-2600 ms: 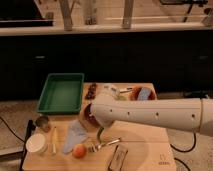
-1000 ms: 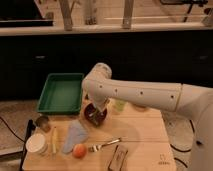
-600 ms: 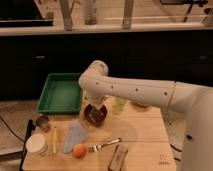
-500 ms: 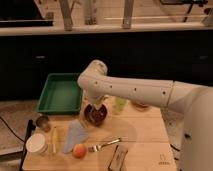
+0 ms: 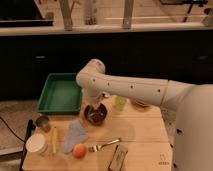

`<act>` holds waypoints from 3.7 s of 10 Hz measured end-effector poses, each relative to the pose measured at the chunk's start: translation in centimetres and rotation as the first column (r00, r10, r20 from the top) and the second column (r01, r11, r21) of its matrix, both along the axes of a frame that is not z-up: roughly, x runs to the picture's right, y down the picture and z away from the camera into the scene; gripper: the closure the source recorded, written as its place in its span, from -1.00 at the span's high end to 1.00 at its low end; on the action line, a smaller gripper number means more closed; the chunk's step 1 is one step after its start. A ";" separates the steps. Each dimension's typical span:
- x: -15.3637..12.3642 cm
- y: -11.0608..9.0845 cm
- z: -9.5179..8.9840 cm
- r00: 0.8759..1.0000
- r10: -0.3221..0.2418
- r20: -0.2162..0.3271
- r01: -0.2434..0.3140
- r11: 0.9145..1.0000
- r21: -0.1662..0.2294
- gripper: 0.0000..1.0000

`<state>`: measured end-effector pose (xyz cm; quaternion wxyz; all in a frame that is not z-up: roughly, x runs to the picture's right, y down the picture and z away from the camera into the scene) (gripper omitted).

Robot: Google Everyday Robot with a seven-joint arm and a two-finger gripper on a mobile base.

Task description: Place pepper in purple bowl

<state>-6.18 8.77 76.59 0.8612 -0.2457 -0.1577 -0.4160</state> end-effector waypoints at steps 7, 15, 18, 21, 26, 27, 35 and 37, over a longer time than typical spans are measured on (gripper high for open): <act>-0.3 0.5 0.2 1.000 -0.011 0.004 0.011 1.000 -0.024 0.60; 0.6 0.7 0.0 1.000 -0.010 0.012 0.010 0.999 -0.035 0.60; 0.8 0.5 0.1 1.000 -0.001 0.017 0.001 0.999 -0.035 0.60; 0.9 0.2 0.1 1.000 -0.002 0.025 0.003 0.999 -0.033 0.60; 0.9 0.2 0.1 1.000 -0.002 0.026 0.003 0.999 -0.033 0.60; 0.9 0.2 0.1 1.000 -0.002 0.025 0.003 0.999 -0.033 0.60; 1.0 0.3 0.2 1.000 -0.001 0.025 0.002 0.999 -0.035 0.60; 1.0 0.3 0.2 1.000 -0.001 0.025 0.002 0.999 -0.035 0.60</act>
